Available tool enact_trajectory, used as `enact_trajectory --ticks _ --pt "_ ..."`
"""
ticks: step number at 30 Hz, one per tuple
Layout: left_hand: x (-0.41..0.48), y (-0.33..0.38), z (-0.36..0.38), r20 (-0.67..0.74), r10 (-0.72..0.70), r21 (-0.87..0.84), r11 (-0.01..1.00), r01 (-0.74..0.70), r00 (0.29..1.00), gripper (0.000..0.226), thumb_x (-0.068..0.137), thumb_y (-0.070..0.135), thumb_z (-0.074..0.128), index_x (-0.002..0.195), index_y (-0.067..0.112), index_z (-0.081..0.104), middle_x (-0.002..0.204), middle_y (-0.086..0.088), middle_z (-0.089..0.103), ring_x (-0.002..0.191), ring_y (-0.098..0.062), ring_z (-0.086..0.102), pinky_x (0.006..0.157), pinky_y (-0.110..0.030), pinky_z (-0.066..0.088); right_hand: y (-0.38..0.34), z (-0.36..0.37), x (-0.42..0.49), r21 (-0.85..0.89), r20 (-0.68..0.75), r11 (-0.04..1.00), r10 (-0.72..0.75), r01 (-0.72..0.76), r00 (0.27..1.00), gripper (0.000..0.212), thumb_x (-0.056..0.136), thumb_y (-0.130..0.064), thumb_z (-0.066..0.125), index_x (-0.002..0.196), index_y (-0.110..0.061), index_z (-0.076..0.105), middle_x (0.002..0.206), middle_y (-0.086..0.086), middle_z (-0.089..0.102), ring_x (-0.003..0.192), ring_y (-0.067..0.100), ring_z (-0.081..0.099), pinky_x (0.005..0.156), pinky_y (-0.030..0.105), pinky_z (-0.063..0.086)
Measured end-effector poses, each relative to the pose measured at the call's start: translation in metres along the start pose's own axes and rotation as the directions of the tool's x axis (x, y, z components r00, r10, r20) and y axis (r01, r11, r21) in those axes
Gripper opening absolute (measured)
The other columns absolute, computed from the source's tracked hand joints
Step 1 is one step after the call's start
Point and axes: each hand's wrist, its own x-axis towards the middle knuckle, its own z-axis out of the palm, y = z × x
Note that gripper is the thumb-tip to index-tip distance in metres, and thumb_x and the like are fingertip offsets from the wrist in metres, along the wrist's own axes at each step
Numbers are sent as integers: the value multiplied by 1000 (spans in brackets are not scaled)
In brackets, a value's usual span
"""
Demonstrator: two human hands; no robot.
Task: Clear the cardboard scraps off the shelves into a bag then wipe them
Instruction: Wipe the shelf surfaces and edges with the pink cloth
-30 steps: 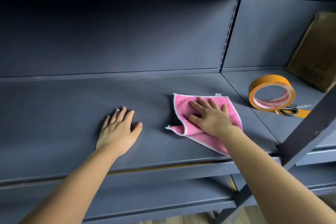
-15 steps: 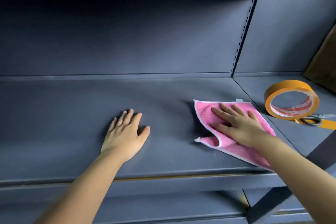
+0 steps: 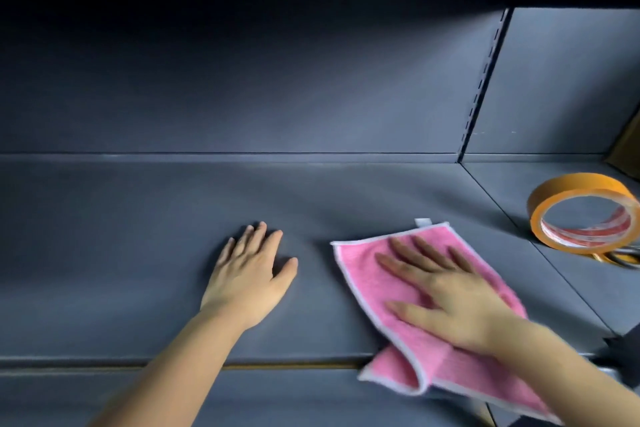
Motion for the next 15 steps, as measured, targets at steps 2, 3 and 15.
enact_trajectory --ticks 2,3,15 --pt "1 0 1 -6 4 -7 1000 -4 1000 56 98 45 25 150 27 13 161 4 -1 148 -11 -3 120 -30 -1 18 -12 11 64 19 991 116 -117 993 97 31 -97 -14 121 -62 -19 146 -27 -20 145 7 -11 118 41 -6" --pt "1 -1 1 -8 5 -8 1000 -5 1000 56 98 45 25 150 27 13 161 4 -1 148 -11 -3 120 -30 -1 23 -17 22 90 7 982 169 -169 986 92 45 -94 -2 130 -60 -12 152 -23 -16 146 9 -9 118 43 -4" --pt "1 -3 0 -4 23 10 1000 -23 1000 58 98 45 25 150 25 11 161 2 -3 149 -12 -4 120 -31 -2 -18 -13 59 49 18 998 47 -48 999 76 73 -78 21 139 -51 -7 155 -21 -9 147 12 -10 117 43 -7"
